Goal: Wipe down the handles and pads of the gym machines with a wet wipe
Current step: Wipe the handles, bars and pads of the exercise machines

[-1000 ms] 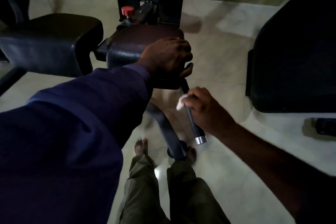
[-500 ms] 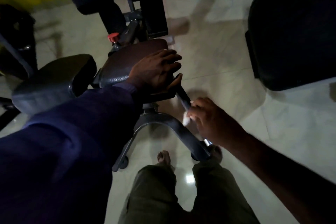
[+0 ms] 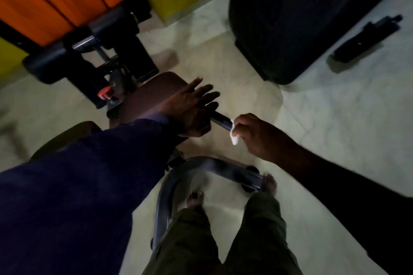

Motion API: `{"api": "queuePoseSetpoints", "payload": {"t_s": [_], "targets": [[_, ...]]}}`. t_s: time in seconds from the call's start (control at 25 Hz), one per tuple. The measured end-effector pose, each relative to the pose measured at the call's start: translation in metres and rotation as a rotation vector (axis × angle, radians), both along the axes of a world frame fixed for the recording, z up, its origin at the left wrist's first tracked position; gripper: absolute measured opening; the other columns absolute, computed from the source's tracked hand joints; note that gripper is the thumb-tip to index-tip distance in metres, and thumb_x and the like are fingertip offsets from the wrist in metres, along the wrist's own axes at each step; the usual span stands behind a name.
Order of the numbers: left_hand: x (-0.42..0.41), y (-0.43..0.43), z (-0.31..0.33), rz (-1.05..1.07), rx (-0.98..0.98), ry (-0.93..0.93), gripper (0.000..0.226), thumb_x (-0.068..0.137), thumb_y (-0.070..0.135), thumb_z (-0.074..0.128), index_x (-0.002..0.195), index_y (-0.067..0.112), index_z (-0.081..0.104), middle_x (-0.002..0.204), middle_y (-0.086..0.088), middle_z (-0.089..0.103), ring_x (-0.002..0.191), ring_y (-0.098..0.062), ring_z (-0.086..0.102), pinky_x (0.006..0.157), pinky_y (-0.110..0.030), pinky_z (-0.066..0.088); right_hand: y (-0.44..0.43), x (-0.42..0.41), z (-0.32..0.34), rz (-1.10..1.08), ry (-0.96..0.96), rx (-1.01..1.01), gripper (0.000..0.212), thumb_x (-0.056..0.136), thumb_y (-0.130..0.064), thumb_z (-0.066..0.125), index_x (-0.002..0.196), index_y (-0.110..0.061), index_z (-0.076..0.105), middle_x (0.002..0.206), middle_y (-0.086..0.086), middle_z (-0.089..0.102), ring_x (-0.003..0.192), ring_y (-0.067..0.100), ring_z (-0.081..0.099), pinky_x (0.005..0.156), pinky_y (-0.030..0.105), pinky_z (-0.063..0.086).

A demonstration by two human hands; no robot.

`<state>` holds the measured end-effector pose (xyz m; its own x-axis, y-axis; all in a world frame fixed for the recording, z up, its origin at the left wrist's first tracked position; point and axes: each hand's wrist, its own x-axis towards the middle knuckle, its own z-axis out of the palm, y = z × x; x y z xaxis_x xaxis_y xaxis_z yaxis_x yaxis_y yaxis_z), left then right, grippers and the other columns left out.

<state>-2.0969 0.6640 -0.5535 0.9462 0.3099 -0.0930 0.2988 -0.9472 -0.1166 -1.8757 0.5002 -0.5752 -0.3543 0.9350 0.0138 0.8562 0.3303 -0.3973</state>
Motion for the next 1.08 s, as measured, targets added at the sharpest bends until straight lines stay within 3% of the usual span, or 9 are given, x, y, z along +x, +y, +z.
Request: {"api": "queuePoseSetpoints", "payload": {"t_s": [0.12,0.24,0.36,0.48,0.64,0.8,0.92,1.04,1.08], "targets": [[0.008,-0.010,0.014,-0.148,-0.009,0.054,0.063,0.088,0.053,0.045,0.135,0.016,0.066,0.150,-0.012,0.057,0.146,-0.034,0.045,0.126,-0.059,0.017,-0.079,0.035,0.012,-0.207,-0.027,0.085,0.025,0.085,0.004,0.058,0.099,-0.012,0.072,0.115,0.004,0.061,0.111,0.024,0.061,0.085,0.037,0.058],[0.032,-0.009,0.001,-0.246,-0.038,0.123,0.066,0.096,0.059,0.040,0.144,0.017,0.057,0.152,-0.009,0.055,0.139,-0.030,0.052,0.125,-0.053,0.026,-0.117,0.024,-0.002,-0.845,0.161,0.048,0.015,0.096,-0.008,0.062,0.100,-0.014,0.074,0.105,-0.001,0.067,0.099,0.024,0.066,0.083,0.020,0.056],[0.044,-0.009,-0.012,-0.199,-0.042,0.325,0.066,0.102,0.062,0.027,0.156,0.025,0.033,0.148,0.003,0.056,0.121,-0.027,0.063,0.100,-0.043,0.052,-0.102,-0.012,-0.022,-1.353,0.820,0.067,0.017,0.098,-0.012,0.062,0.097,-0.020,0.077,0.098,0.001,0.077,0.088,0.023,0.071,0.090,0.032,0.056],[0.044,-0.012,-0.014,-0.235,0.013,0.291,0.050,0.104,0.056,0.021,0.141,0.028,0.041,0.125,0.005,0.065,0.100,-0.027,0.069,0.076,-0.039,0.052,-0.082,-0.048,-0.027,-1.505,1.430,0.071,0.016,0.098,-0.008,0.063,0.101,-0.016,0.077,0.097,0.006,0.078,0.080,0.019,0.066,0.077,0.035,0.052],[0.045,-0.015,-0.015,-0.257,0.078,0.288,0.045,0.107,0.048,0.021,0.140,0.024,0.041,0.118,0.000,0.064,0.096,-0.029,0.068,0.069,-0.039,0.044,-0.061,-0.060,-0.017,-1.541,1.080,0.064,0.017,0.100,-0.023,0.060,0.109,-0.024,0.074,0.112,-0.008,0.075,0.108,0.017,0.070,0.096,0.023,0.051],[0.044,-0.016,-0.017,-0.243,0.085,0.276,0.041,0.108,0.047,0.028,0.139,0.023,0.041,0.117,-0.001,0.064,0.095,-0.029,0.068,0.068,-0.039,0.038,-0.044,-0.039,-0.012,-1.252,0.562,-0.401,0.025,0.103,-0.028,0.048,0.108,-0.011,0.065,0.120,0.012,0.067,0.104,0.031,0.067,0.088,0.039,0.051],[0.044,-0.017,-0.019,-0.258,0.116,0.239,0.041,0.109,0.045,0.026,0.138,0.020,0.042,0.113,-0.001,0.064,0.092,-0.030,0.067,0.066,-0.039,0.036,-0.035,-0.020,-0.003,-1.411,0.770,-0.522,0.024,0.101,-0.022,0.049,0.088,-0.007,0.062,0.104,0.030,0.072,0.063,0.029,0.060,0.049,0.030,0.041],[0.043,-0.017,-0.021,-0.244,0.128,0.232,0.042,0.110,0.044,0.026,0.140,0.020,0.042,0.112,-0.002,0.064,0.091,-0.030,0.067,0.064,-0.039,0.034,-0.043,-0.040,-0.004,-1.428,0.634,-0.357,0.021,0.103,-0.022,0.050,0.112,-0.010,0.064,0.117,0.020,0.065,0.097,0.036,0.066,0.079,0.040,0.052],[0.044,-0.016,-0.021,-0.243,0.124,0.226,0.042,0.109,0.045,0.028,0.140,0.020,0.043,0.111,-0.002,0.065,0.091,-0.030,0.068,0.065,-0.039,0.034,-0.049,-0.051,-0.009,-1.512,0.797,-0.229,0.024,0.104,-0.027,0.046,0.118,-0.014,0.061,0.122,0.016,0.060,0.108,0.036,0.062,0.090,0.042,0.051]]}}
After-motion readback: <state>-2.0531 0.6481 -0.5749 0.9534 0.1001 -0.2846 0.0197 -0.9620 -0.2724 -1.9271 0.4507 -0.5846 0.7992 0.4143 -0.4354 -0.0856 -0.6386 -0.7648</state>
